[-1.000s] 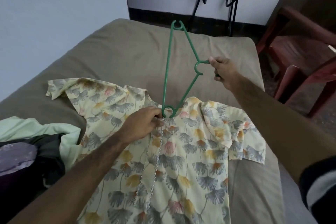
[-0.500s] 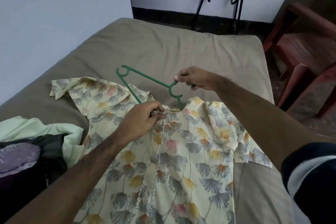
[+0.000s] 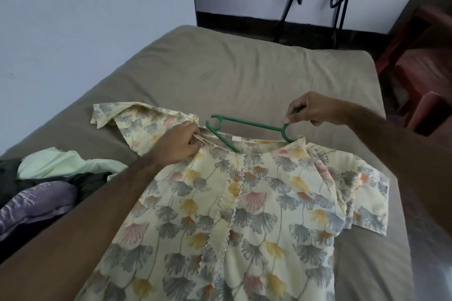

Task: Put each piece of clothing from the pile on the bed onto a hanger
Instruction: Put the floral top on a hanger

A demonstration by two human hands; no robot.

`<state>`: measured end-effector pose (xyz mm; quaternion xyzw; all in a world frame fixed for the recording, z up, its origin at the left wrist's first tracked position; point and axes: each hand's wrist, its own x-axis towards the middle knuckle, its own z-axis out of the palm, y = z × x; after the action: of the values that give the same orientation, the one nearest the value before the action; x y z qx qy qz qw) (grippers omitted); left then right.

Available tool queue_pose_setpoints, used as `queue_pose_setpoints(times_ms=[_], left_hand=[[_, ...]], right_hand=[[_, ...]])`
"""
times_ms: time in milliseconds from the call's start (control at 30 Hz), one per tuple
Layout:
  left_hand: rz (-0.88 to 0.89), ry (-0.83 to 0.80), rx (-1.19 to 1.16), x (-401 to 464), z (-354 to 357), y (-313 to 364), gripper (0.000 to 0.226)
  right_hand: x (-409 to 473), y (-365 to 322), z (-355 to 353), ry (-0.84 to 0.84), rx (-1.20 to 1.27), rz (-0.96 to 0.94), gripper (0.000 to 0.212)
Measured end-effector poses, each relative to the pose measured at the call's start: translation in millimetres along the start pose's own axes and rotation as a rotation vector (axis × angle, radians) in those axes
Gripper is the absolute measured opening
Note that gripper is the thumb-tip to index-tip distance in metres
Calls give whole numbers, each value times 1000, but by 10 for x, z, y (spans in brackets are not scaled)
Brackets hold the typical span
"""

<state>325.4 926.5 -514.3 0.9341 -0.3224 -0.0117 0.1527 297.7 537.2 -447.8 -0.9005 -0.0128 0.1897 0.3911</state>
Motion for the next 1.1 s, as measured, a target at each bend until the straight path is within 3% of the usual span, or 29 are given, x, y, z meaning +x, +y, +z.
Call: queue_pose_setpoints(times_ms=[100, 233, 367, 500, 567, 700, 767, 800, 900, 967, 1100], left_hand=[[28, -20, 59, 102, -59, 7, 11], [71, -18, 116, 198, -173, 35, 29], [184, 82, 136, 290, -174, 114, 15], [197, 133, 29, 385, -117, 94, 24], [194, 139, -27, 416, -60, 42, 29], [113, 105, 155, 522, 92, -79, 37], [29, 4, 176, 594, 169, -117, 45], [2, -41, 184, 634, 201, -131, 46], [35, -54, 308, 745, 271, -160, 34], [59, -8, 347, 769, 271, -143, 23], [113, 31, 385, 599, 124, 0, 12]], right_hand=[[37, -34, 71, -38, -54, -25, 28], [152, -114, 189, -91, -117, -61, 23], [419, -320, 380, -100, -223, -134, 20], [820, -528, 416, 73, -251, -187, 28], [988, -495, 397, 183, -252, -105, 42], [1081, -217, 479, 394, -349, 138, 75], [945, -132, 514, 480, -400, 143, 61], [833, -105, 505, 438, -435, 152, 50], [384, -35, 543, 7, -449, 251, 62], [97, 21, 663, -108, -472, 251, 53], [-253, 40, 764, 110, -392, 164, 20]])
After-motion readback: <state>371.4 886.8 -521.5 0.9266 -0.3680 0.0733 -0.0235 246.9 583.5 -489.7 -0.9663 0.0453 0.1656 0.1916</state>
